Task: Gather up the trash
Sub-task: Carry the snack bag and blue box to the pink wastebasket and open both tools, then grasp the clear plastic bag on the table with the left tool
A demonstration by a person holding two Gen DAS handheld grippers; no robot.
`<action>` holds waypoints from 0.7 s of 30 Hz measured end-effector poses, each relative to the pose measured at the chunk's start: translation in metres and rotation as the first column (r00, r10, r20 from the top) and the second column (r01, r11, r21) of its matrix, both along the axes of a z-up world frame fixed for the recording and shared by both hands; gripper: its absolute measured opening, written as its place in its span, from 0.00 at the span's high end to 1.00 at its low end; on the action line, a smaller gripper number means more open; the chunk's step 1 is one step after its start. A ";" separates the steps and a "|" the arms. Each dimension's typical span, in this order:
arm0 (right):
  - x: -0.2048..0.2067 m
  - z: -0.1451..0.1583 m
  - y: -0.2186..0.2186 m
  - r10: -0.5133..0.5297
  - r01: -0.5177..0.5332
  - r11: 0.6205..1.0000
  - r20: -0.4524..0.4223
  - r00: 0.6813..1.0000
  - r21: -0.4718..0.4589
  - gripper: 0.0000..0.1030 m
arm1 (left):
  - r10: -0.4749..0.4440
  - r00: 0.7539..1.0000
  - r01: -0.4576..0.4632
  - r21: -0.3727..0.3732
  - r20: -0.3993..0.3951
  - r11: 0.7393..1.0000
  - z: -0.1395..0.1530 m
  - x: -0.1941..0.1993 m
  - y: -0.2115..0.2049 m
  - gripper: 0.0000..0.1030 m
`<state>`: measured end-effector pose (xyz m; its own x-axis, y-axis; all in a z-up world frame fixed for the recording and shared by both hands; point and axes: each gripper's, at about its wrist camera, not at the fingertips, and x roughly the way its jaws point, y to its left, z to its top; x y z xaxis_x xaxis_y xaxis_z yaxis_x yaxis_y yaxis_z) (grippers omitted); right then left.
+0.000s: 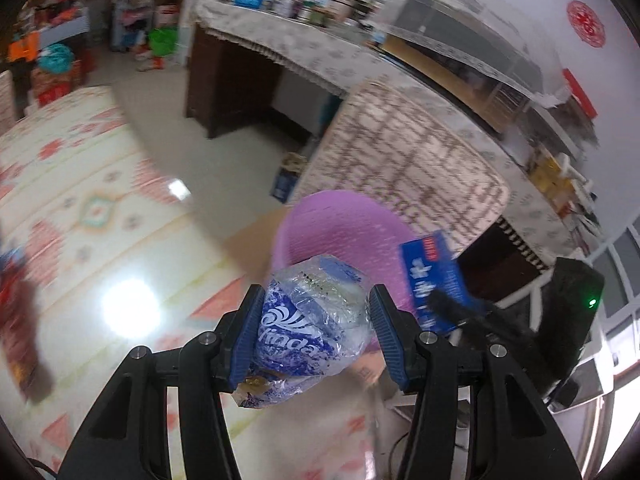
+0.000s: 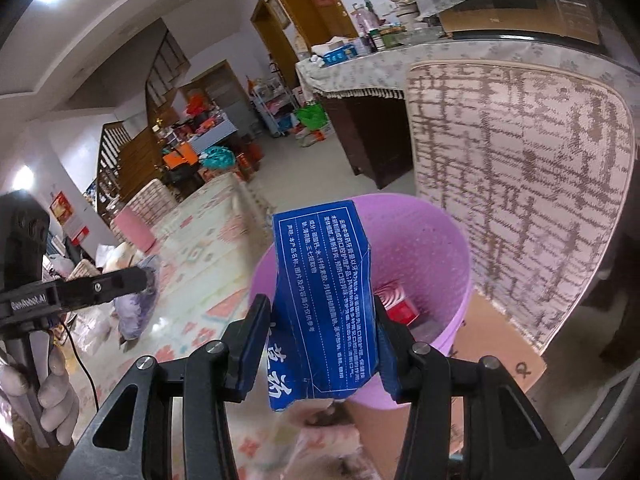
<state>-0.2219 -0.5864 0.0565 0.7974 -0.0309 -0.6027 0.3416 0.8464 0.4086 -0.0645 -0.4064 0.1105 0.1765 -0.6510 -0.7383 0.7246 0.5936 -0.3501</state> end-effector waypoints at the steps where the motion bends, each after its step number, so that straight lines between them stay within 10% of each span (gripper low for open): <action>1: 0.003 -0.001 -0.005 -0.007 0.007 1.000 -0.003 1.000 -0.001 0.49 | -0.013 1.000 0.013 0.001 0.004 1.000 0.002 0.001 -0.011 0.49; 4: 0.011 -0.003 -0.020 -0.029 0.028 1.000 -0.010 1.000 -0.006 0.47 | -0.034 0.998 0.034 -0.005 0.043 0.999 0.008 0.003 -0.035 0.47; 8: 0.016 -0.008 -0.032 -0.057 0.057 0.998 -0.018 0.998 0.011 0.39 | -0.049 0.995 0.050 -0.018 0.082 0.999 0.013 0.001 -0.049 0.20; 21: 0.007 -0.008 -0.004 -0.027 0.028 0.999 -0.008 1.000 0.045 0.31 | 0.022 0.992 -0.033 0.083 0.122 0.996 -0.005 -0.022 0.017 0.19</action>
